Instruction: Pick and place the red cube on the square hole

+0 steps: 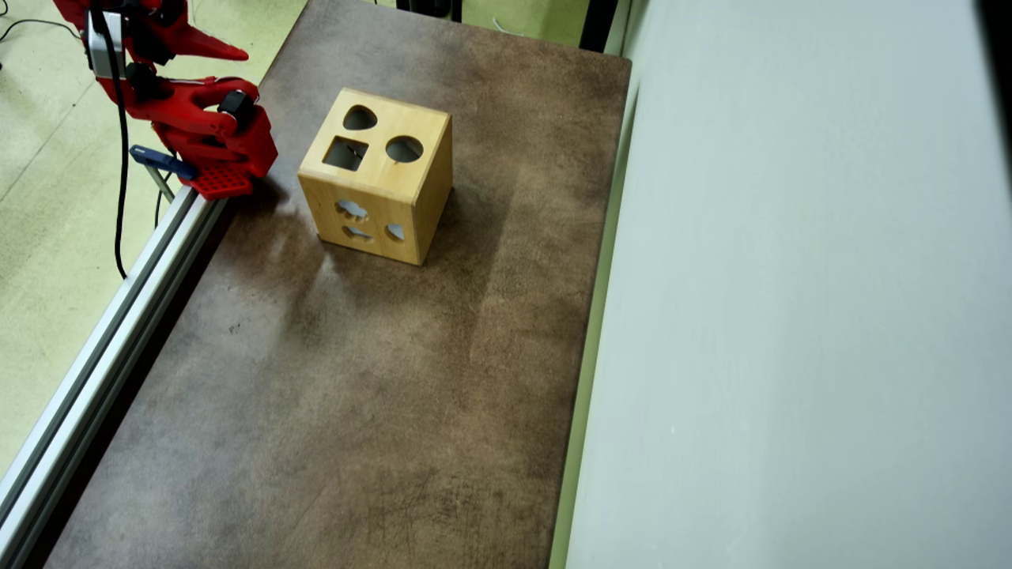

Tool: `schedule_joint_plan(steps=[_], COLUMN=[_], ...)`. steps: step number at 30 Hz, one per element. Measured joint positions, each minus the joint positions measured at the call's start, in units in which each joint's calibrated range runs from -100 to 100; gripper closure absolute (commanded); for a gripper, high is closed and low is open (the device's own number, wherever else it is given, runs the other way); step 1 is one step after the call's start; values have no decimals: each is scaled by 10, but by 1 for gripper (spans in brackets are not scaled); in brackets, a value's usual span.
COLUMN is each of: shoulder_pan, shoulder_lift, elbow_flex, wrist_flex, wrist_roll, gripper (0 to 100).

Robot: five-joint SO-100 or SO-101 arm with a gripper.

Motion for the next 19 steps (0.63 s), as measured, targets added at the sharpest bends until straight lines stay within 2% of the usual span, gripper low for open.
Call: schedule_joint_plan(steps=[13, 19], shoulder_pan=[0, 0], shoulder_lift=[0, 0], elbow_flex=[0, 0], wrist_flex=[0, 0], wrist_roll=[0, 0], gripper=[99, 96])
